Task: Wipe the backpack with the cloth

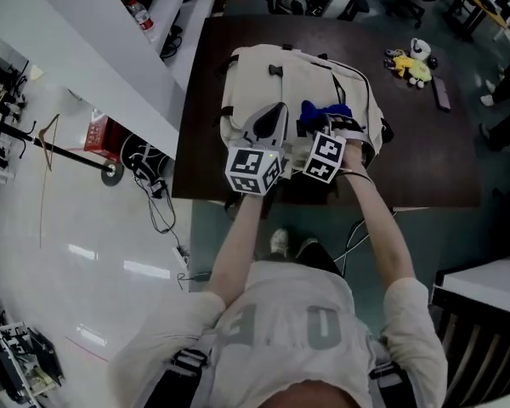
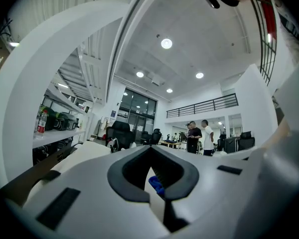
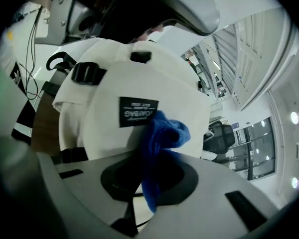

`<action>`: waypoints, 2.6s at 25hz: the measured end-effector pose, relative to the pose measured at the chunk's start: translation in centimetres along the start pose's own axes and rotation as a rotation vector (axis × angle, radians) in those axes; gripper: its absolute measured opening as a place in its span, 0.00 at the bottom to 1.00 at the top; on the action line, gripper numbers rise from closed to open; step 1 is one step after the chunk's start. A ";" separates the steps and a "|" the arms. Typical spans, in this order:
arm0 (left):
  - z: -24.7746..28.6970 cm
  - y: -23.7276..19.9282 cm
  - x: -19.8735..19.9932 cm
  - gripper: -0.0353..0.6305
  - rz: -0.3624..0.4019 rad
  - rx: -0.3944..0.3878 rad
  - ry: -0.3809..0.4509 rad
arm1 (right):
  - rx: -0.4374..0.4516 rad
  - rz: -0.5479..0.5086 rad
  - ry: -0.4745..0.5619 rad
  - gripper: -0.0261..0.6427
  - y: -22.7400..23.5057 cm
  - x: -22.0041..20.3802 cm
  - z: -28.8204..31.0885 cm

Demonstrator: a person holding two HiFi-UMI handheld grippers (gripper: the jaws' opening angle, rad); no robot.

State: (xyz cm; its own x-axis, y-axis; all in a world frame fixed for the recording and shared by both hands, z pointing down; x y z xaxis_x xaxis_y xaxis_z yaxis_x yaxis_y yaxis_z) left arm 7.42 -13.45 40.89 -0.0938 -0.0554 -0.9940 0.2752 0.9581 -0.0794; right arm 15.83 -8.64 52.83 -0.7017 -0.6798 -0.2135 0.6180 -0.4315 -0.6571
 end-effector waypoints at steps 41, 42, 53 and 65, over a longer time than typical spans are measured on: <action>7.0 8.7 -0.2 0.06 0.004 0.016 0.026 | -0.254 0.104 0.173 0.10 15.2 -7.8 -3.4; 8.1 8.0 -0.4 0.06 0.002 0.021 0.021 | -0.239 0.114 0.160 0.10 16.6 -8.1 -1.8; 11.6 3.3 -3.9 0.06 -0.030 0.086 -0.055 | -0.037 -0.018 0.084 0.10 15.7 -6.5 11.6; 11.6 1.8 -5.2 0.06 -0.054 0.094 -0.048 | -0.042 -0.093 0.099 0.10 11.4 -8.2 7.9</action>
State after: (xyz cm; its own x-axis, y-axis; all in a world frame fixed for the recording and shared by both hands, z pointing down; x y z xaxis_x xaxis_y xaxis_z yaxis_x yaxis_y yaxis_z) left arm 19.48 -14.73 45.01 -0.0654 -0.1221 -0.9904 0.3594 0.9230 -0.1375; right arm 31.44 -12.68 52.80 -0.7882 -0.5750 -0.2193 0.5347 -0.4635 -0.7066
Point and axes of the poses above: the fingertips, and each gripper's own axes: z forward along the fingers, y to its right, x out of its top, the point moved 2 cm from there along -z, backward along the fingers, and after that the axes turned 5 degrees about z, right-handed, at the moved point
